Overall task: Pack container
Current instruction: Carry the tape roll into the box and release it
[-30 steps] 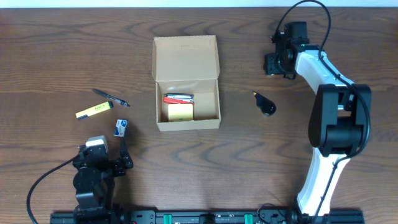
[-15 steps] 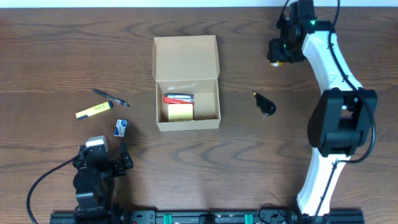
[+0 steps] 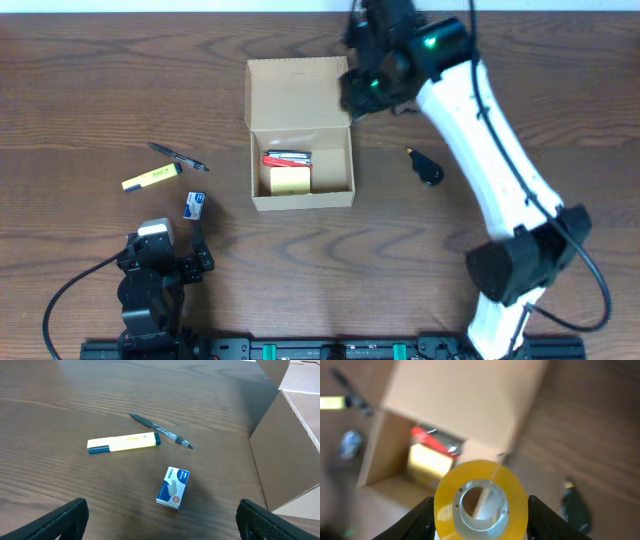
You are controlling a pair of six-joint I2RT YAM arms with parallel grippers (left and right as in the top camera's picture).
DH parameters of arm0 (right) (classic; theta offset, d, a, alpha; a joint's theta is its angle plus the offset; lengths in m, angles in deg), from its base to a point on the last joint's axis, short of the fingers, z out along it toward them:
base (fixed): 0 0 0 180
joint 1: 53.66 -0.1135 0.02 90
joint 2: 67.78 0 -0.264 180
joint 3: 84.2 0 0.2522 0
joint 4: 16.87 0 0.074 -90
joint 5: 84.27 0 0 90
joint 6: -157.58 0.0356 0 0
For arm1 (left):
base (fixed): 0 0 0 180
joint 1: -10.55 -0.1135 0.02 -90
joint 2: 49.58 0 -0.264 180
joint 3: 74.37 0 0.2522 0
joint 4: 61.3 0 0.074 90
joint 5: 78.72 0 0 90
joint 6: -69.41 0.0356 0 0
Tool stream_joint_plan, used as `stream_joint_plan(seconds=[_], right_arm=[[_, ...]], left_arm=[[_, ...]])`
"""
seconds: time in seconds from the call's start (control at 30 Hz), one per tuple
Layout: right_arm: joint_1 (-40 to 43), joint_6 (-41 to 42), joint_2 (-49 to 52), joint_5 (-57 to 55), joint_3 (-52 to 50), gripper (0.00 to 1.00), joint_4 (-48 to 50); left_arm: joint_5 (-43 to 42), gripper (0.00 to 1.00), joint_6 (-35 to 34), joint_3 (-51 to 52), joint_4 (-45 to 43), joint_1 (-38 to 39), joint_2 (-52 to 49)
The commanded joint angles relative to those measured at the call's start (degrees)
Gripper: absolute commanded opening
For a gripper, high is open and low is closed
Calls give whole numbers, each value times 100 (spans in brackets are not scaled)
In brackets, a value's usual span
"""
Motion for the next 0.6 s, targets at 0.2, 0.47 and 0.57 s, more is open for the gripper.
stream_joint_plan(seconds=[0.2, 0.47, 0.57], right_arm=[[-920, 1335, 9, -708, -568, 2, -24], [-1095, 1475, 7, -763, -1880, 1, 979], [-1095, 1473, 7, -879, -2343, 2, 1368]], left_arm=[[85, 95, 2, 96, 0, 24, 33], [85, 95, 2, 96, 0, 24, 33], [85, 95, 2, 96, 0, 24, 33]])
